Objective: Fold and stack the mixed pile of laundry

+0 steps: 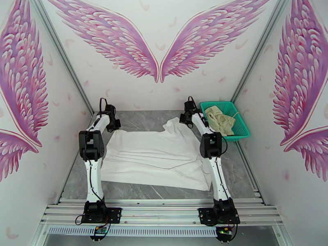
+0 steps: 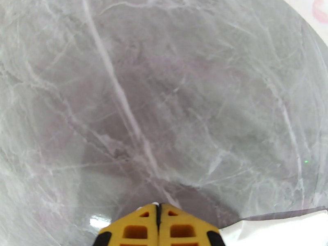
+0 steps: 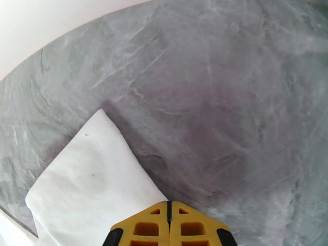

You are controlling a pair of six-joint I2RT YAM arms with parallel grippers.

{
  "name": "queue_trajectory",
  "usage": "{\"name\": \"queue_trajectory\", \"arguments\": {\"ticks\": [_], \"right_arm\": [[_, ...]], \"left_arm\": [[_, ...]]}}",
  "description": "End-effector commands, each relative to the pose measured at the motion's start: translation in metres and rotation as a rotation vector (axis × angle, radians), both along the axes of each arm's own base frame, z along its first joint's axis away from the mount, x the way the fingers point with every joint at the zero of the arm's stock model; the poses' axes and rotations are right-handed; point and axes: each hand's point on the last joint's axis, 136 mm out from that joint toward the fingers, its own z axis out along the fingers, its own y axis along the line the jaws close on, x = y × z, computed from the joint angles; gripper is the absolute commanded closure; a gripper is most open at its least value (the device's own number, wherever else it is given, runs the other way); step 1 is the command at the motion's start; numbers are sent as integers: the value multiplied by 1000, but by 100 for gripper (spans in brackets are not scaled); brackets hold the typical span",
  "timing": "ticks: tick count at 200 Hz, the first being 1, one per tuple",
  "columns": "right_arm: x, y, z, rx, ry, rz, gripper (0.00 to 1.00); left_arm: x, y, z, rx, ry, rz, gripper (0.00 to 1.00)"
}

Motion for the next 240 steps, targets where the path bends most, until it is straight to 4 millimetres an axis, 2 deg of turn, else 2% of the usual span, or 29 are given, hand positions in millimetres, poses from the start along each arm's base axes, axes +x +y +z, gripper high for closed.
{"name": "queue_trajectory", "arguments": {"ticks": [1, 67, 75, 84, 88, 101, 115, 136, 151, 181, 193, 204, 218, 223, 240], "right_arm": [[12, -9, 67, 19, -137, 11, 100], [9, -36, 90, 50, -161, -34, 100], [9, -36, 91, 52, -163, -32, 100], [9, -34, 89, 58, -159, -29, 100], [9, -33, 87, 63, -154, -25, 100], [9, -30, 80, 79, -141, -19, 100], [8, -29, 70, 89, -121, -24, 98], [9, -27, 56, 106, -98, -33, 82], [9, -24, 46, 120, -85, -36, 80], [9, -24, 31, 125, -60, -40, 80], [8, -23, 28, 121, -55, -35, 79], [8, -22, 26, 109, -52, -23, 71], [5, -22, 24, 63, -46, -22, 53], [4, -22, 23, 43, -42, -22, 50], [2, -18, 17, -3, -31, -22, 44]], "left_arm": [[16, 4, 35, -43, -116, 14, 100], [18, 13, 44, -84, -153, 15, 99], [18, 15, 43, -78, -149, 20, 87], [16, 17, 42, -67, -141, 26, 57], [16, 18, 41, -64, -139, 26, 49], [15, 21, 40, -41, -129, 20, 37], [14, 26, 38, -3, -112, 12, 34], [13, 27, 28, 51, -59, -13, 31], [13, 26, 19, 71, -28, -19, 31], [15, 19, 2, 67, -5, -22, 41], [14, 19, -4, 78, 9, -20, 41], [13, 19, -9, 88, 30, -20, 37], [15, 19, -11, 103, 39, -24, 32], [8, 19, -14, 109, 70, -24, 31], [7, 18, -17, 118, 76, -28, 33]]}}
